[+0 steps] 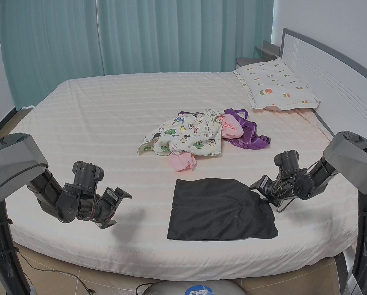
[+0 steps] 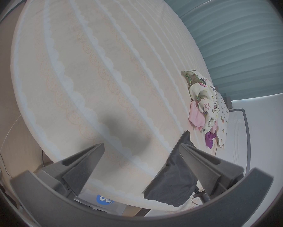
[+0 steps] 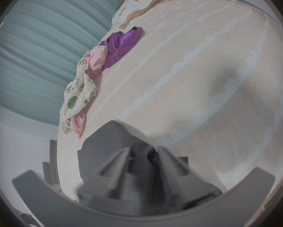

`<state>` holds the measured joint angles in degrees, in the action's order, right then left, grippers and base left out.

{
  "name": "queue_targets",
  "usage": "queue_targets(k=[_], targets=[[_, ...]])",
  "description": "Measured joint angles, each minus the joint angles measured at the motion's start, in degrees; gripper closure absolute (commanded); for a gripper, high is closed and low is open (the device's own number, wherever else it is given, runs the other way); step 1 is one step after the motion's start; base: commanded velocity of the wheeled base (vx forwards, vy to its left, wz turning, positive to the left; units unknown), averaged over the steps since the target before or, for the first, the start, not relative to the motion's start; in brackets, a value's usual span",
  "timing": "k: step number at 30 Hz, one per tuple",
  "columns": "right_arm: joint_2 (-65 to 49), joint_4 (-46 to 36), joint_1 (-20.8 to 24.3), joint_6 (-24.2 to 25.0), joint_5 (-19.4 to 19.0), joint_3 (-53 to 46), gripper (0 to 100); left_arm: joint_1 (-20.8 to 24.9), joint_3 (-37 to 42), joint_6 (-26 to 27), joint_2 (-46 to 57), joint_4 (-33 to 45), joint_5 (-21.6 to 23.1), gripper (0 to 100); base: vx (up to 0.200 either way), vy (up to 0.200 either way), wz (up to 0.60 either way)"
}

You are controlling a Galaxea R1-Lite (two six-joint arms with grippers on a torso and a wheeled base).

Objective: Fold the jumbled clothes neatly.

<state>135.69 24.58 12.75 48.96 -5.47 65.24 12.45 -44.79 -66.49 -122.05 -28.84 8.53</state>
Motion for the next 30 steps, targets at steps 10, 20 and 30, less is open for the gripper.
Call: queue_targets(k=[10, 20, 30], targets=[[0.13, 0.63, -0.44, 2.79, 0.74, 1.35, 100, 0.11, 0.06, -0.02, -0.05, 0.02, 0.0, 0, 0.0, 0.0, 0.0], [-1.27, 6.86, -0.72, -0.27, 3.84, 0.11, 0, 0.22, 0.06, 0.06, -0.17, 0.05, -0.09, 0, 0.0, 0.0, 0.0], [-1.05, 11.87, -0.2, -9.63, 8.42, -4.96, 0, 0.43, 0.04, 0.06, -0.2, 0.07, -0.09, 0, 0.0, 0.0, 0.0]])
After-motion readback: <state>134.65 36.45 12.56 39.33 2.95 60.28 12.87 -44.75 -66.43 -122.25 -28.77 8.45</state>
